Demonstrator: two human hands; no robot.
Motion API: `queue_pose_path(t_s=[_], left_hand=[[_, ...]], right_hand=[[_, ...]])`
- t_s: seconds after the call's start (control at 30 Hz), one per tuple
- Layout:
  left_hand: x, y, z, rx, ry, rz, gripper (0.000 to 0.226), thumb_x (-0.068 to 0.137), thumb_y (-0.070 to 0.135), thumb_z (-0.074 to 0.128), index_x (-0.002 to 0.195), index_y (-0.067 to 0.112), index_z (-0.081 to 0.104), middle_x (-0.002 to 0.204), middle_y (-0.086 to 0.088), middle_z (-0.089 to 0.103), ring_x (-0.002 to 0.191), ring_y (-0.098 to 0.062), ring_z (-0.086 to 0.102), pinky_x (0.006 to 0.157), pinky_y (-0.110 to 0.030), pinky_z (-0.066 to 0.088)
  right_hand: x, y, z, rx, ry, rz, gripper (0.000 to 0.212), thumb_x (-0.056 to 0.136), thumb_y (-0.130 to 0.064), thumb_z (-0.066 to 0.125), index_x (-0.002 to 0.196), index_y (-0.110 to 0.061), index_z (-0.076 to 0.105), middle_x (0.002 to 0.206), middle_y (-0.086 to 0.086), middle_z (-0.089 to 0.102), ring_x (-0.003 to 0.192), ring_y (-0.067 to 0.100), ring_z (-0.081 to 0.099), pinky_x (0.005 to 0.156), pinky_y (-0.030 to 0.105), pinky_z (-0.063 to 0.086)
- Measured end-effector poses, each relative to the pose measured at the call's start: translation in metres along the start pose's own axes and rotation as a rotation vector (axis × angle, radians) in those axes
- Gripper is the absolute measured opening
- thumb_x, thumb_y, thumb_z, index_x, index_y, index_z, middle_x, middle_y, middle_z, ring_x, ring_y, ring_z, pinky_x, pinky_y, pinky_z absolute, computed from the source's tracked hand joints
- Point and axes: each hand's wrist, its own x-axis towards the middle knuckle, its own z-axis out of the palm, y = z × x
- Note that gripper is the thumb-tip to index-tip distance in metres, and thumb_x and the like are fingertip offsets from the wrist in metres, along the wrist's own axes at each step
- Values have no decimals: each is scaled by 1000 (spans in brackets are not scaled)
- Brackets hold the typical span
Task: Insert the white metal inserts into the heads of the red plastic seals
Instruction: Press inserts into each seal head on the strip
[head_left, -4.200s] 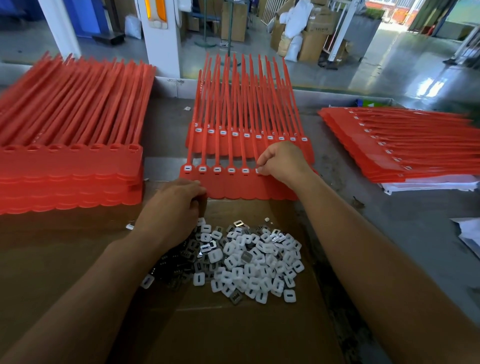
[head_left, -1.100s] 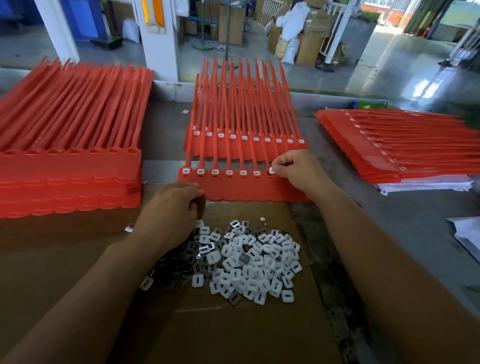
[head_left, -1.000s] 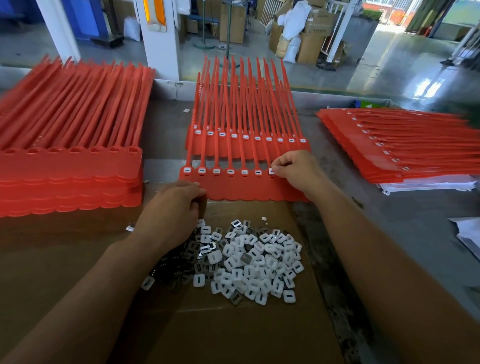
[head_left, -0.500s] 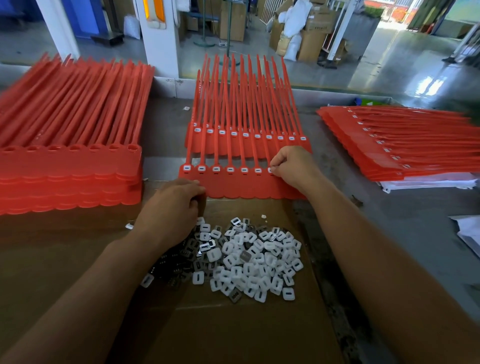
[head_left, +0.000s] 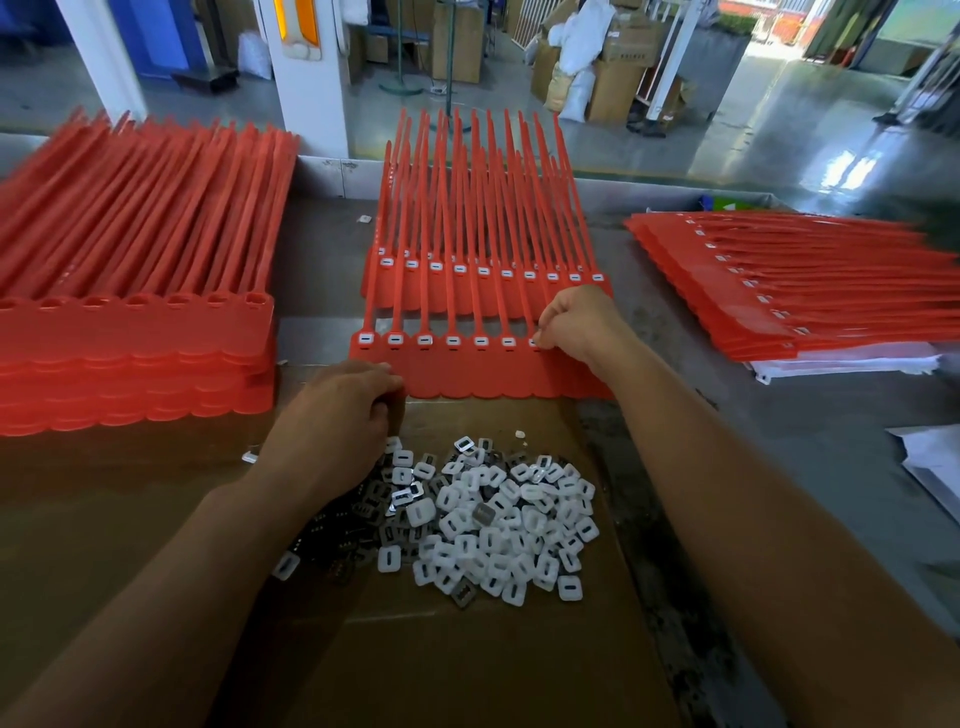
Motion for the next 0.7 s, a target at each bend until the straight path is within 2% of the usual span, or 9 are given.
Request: queue_pose_path(t_s=[0.07,0.1,0.23,0.33,0.4,0.47,0.57,0.7], left_hand=[[0,-1,0,1,0,1,38,88,2,45,122,13,59,135,-1,49,125,-16,42,104,-27,28],[0,-1,1,2,0,3,38,88,2,45,122,13,59,135,-1,50,125,-16,42,104,-27,29],[1,-1,1,3,4,5,38,87,2,46,121,12,59,134,-3,50,125,-17,43,104,-29,29],[1,0,1,10,5,10,37,87,2,46,120,11,60,134,-3,51,124,-17,44,105,-29,29],[2,0,1,17,5,10,38,87,2,46,121,11,60,134,-3,51,124,-17,43,104,-29,29],[2,0,1,20,3,8,38,87,2,46,121,12,59,134,-2,50,125,-18,43,104,-28,29],[2,0,1,22,-3,-1,38,88,3,46,122,13,58,135,-1,49,125,-18,42,104,-29,29],[1,0,0,24,2,-5,38,88,3,46,122,13,59,135,-1,50,125,-17,42,103,-28,29]], right_hand=[[-3,7,3,32,35,-49,21,81,-6,67,67,-19,58,84,-3,59,90,16,55,75,27,42],[-4,11,4,48,46,-74,26,81,-7,67,66,-24,55,79,-7,56,87,13,53,71,23,40],[-15,18,-2,159,0,-152,18,81,-13,68,75,-25,57,78,-11,56,78,6,53,64,18,40],[-33,17,-9,120,-22,-254,16,83,-15,67,78,-27,58,80,-17,55,77,-3,51,61,12,35],[-49,15,-15,67,-109,-315,15,83,-16,67,79,-28,59,80,-17,57,78,-3,53,63,13,36],[-65,12,-19,-3,-269,-376,14,82,-17,68,79,-29,61,79,-17,60,75,-5,56,66,12,39],[-82,8,-20,-83,-467,-432,13,79,-19,71,79,-30,64,75,-18,62,67,-15,55,65,4,41],[-89,6,-17,-125,-541,-447,16,76,-20,74,76,-33,64,77,-16,64,67,-14,55,64,4,42]])
